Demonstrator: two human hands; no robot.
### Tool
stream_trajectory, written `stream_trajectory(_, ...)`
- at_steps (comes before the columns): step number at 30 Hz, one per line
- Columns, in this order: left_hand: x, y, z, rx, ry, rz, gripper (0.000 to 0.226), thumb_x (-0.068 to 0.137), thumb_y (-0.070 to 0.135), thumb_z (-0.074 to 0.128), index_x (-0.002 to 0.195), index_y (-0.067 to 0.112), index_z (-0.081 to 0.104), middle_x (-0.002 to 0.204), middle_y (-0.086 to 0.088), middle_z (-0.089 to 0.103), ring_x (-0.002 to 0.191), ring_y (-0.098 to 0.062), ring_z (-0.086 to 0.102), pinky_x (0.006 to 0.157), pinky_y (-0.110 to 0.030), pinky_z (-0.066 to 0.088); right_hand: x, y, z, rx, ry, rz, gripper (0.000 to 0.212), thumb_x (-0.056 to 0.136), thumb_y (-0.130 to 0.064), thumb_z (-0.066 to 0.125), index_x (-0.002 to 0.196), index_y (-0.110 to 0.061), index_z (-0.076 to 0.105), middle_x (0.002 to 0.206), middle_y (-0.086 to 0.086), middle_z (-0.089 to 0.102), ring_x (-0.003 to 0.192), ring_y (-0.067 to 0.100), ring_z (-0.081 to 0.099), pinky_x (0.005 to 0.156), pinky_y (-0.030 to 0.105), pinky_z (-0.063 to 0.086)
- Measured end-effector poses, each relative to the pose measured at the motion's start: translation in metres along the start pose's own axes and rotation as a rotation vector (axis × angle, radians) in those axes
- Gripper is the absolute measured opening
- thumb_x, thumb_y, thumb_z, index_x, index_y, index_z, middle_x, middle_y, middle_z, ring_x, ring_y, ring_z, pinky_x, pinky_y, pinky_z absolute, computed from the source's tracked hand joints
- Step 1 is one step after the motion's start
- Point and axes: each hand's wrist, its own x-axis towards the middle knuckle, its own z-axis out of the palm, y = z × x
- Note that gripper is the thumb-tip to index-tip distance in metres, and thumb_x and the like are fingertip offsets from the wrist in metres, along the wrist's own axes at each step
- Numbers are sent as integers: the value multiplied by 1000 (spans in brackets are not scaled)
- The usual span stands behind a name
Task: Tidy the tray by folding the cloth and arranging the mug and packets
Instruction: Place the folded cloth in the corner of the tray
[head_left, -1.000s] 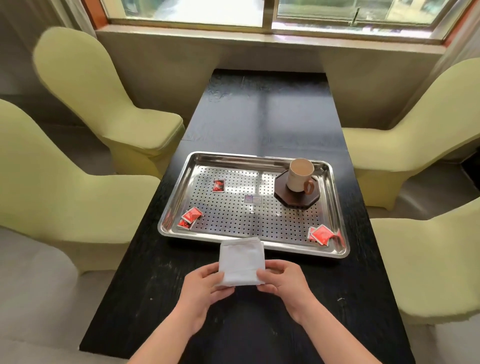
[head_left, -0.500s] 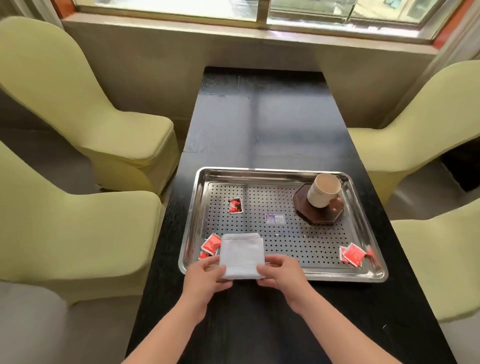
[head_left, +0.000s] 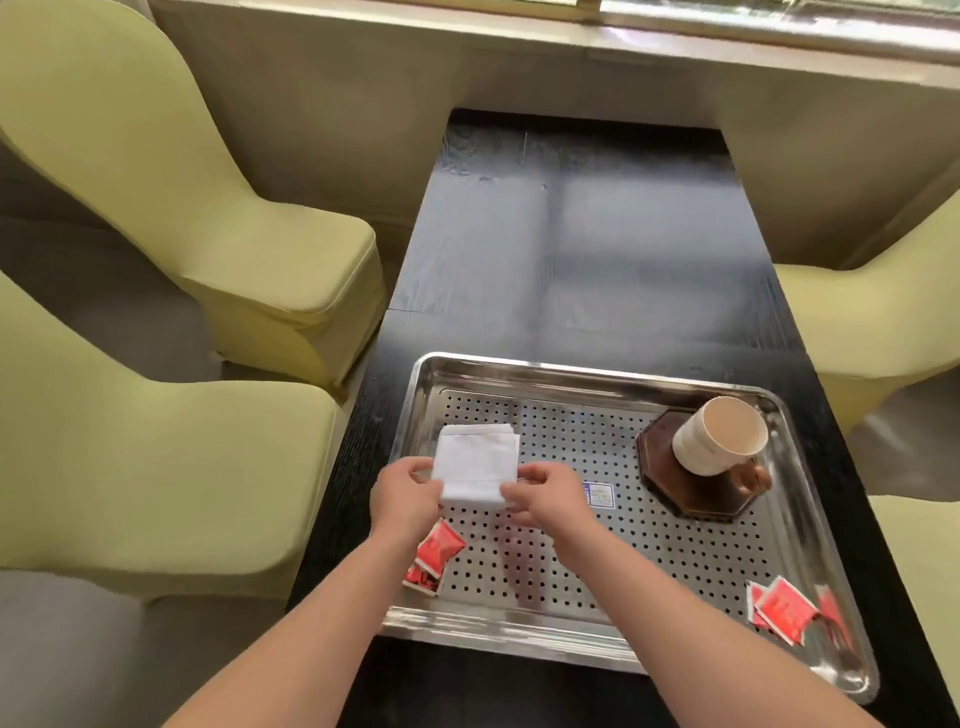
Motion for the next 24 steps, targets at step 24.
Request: stream_trajectory(24, 78, 30, 49, 736, 155, 493, 33, 92, 13, 57, 125, 18, 59, 114, -4, 58, 97, -19, 54, 71, -32, 51, 121, -22, 18, -398, 141, -195, 36, 95, -17, 62, 131, -19, 64, 120, -5, 68, 113, 18, 63, 97, 36, 49)
